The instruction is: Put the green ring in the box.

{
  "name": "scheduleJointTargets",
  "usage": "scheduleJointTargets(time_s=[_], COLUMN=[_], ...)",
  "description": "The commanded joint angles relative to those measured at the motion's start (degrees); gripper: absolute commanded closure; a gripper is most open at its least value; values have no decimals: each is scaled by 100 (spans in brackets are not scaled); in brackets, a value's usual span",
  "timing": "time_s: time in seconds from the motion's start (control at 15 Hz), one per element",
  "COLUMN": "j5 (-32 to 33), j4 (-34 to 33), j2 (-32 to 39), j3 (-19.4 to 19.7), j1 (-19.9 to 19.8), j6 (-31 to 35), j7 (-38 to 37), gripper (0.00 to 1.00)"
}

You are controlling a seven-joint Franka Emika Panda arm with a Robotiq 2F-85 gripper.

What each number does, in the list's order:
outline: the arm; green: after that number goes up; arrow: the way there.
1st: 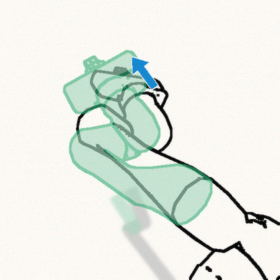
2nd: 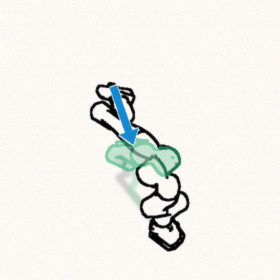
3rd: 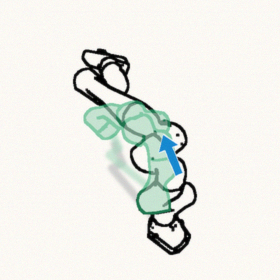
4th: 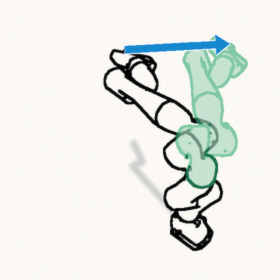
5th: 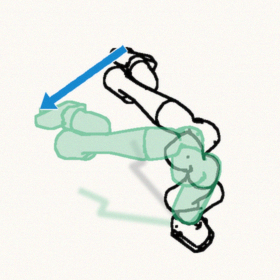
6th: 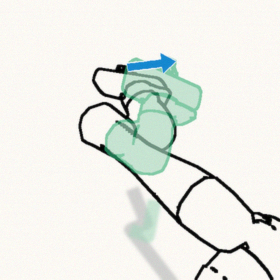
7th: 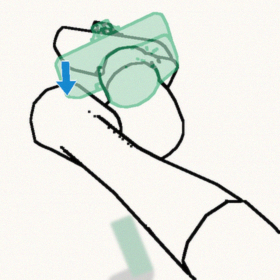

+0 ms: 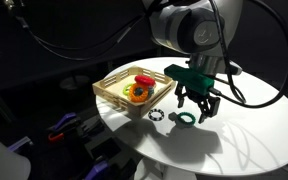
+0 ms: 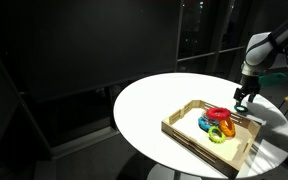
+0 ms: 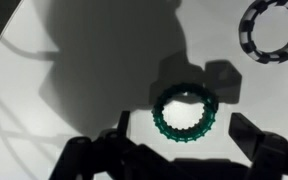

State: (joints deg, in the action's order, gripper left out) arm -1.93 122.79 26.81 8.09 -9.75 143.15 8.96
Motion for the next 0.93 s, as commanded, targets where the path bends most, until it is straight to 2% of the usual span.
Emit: scheduleJointTargets(time_s=[0.0,0.87], j5=[-191,-102], j4=[-147,-138], j2=[132,281], j3=[-184,-199], j1=[-202,-141], j6=[76,358], j7=[19,-95], gripper=[0,0])
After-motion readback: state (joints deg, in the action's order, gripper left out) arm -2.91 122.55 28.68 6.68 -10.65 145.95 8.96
